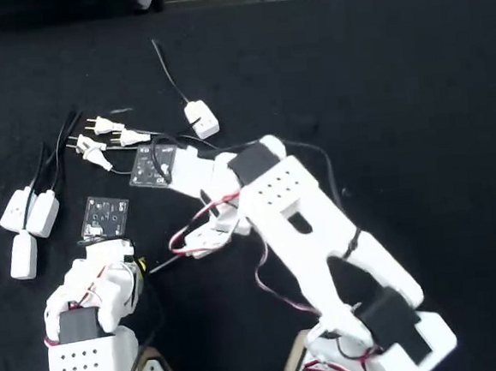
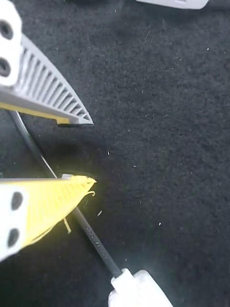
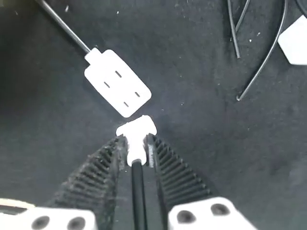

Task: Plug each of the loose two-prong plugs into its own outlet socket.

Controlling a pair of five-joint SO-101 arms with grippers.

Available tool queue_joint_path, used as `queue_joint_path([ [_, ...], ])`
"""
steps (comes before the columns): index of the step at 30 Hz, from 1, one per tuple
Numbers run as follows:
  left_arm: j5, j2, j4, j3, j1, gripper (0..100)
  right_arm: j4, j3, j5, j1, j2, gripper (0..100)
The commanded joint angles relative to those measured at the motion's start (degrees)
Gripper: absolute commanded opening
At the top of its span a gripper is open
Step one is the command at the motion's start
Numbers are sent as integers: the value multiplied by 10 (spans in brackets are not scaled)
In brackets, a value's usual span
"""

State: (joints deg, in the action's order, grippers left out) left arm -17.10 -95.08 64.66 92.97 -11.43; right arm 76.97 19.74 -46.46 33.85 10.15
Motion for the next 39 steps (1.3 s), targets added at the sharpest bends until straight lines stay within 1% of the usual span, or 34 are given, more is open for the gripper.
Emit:
queue_joint_path([
  [1,-2,-2,-8,-3,-7,183,0,-44,-33,-11,-11,10],
  [6,-2,0,-8,-4,-12,181,-18,-56,-30,-6,-18,10],
  [8,4,-3,-8,-12,-50,181,-18,-52,-30,3,-18,10],
  [11,48,-3,-10,-31,-109,181,-18,-44,-30,11,-19,10],
  [13,59,-1,-12,-36,-123,181,-18,-43,-33,14,-19,10],
  [16,59,-3,-11,-34,-121,181,-18,-44,-40,14,-20,10],
  [18,59,-3,-11,-34,-121,181,-18,-42,-63,14,-20,10],
  [21,59,-4,-10,-33,-121,182,-15,-43,-76,18,-20,10],
  [29,62,-4,-9,-36,-124,181,-18,-44,-74,64,-36,10],
  [34,61,-4,-9,-36,-124,181,-14,-45,-76,52,-78,10],
  [39,59,-4,-9,-35,-124,181,-14,-61,-76,39,-87,10],
])
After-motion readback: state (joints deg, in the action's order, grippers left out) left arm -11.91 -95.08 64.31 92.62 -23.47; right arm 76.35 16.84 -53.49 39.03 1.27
